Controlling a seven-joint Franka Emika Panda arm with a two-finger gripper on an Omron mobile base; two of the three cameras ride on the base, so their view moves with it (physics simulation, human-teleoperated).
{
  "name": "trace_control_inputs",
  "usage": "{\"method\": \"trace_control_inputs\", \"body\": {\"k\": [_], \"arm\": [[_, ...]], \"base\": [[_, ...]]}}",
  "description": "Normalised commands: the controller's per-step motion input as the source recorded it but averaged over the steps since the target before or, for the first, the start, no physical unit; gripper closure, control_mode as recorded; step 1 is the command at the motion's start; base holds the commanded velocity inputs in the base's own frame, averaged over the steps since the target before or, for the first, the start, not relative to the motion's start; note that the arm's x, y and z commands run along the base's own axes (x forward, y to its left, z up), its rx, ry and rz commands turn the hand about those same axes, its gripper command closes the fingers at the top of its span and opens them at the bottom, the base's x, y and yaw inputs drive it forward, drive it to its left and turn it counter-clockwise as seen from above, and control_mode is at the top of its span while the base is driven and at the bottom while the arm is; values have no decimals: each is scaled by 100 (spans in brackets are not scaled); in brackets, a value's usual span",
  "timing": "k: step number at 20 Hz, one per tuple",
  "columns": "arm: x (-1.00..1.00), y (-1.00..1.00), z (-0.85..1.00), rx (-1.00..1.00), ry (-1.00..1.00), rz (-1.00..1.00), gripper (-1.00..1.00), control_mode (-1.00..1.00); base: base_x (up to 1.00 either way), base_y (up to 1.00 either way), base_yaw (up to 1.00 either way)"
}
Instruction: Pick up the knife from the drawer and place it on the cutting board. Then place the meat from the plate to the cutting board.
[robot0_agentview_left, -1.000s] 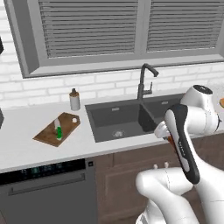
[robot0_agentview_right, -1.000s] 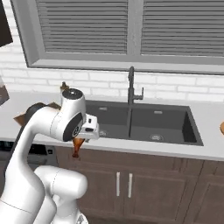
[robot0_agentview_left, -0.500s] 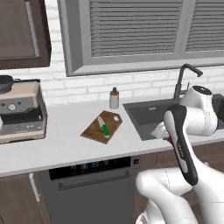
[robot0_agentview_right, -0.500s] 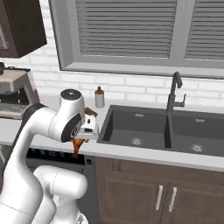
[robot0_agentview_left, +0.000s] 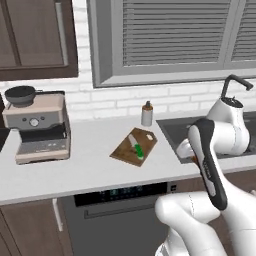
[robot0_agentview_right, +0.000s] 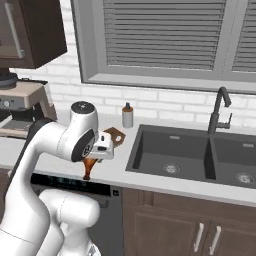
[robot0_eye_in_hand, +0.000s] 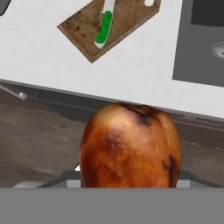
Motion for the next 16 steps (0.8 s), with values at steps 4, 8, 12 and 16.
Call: {"method": "trace_control_inputs", "body": {"k": [4, 8, 12, 16], "arm": [[0, 0, 0, 0, 0, 0, 100, 100], [0, 0, 0, 0, 0, 0, 100, 100], [2, -2, 0, 0, 0, 1, 100, -100], [1, -25, 0, 0, 0, 2, 100, -100]], "base": [[37, 52, 18], [56, 16, 16], [19, 0, 6], [0, 0, 0]]}}
